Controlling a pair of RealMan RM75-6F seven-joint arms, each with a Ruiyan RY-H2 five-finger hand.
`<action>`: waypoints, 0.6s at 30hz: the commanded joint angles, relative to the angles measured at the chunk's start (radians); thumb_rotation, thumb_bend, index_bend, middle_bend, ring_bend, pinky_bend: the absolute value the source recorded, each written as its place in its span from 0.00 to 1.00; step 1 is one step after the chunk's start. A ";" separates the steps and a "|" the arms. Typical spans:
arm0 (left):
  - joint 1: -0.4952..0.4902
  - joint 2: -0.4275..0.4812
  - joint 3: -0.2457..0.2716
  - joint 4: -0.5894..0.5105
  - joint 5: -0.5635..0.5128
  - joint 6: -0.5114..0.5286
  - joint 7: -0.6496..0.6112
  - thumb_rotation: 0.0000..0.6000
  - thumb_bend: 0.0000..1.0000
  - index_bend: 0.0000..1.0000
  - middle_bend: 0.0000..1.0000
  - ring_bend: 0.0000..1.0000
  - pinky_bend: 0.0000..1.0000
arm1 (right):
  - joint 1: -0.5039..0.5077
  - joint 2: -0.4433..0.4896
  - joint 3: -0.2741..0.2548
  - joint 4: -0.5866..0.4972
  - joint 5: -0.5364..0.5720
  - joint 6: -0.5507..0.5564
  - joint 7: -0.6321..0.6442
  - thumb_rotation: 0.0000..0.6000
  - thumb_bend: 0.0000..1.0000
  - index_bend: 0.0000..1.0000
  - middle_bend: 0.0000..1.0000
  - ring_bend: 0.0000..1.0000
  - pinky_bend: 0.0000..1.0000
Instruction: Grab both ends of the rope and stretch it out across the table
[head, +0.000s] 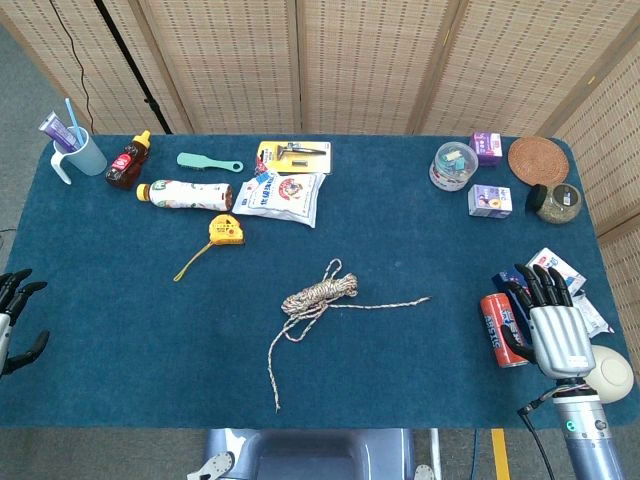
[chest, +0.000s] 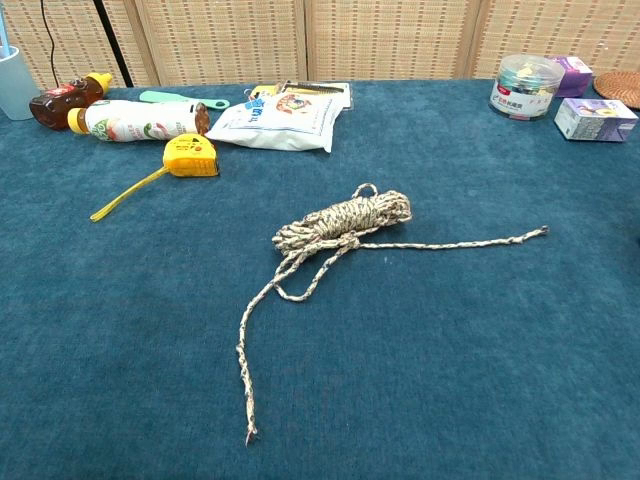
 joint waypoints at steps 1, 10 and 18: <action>-0.002 -0.001 0.001 -0.001 -0.001 -0.005 0.001 1.00 0.31 0.20 0.11 0.08 0.00 | 0.001 -0.002 -0.001 0.002 0.002 -0.006 0.002 1.00 0.35 0.25 0.11 0.01 0.00; -0.002 0.004 -0.006 -0.003 -0.003 0.002 0.004 1.00 0.31 0.20 0.11 0.08 0.00 | 0.004 -0.001 0.002 0.001 -0.004 -0.005 0.006 1.00 0.35 0.25 0.11 0.02 0.00; -0.012 0.024 -0.017 -0.015 -0.002 0.000 -0.015 1.00 0.31 0.20 0.11 0.08 0.00 | 0.016 0.005 0.006 -0.008 -0.020 -0.016 0.020 1.00 0.35 0.27 0.12 0.03 0.00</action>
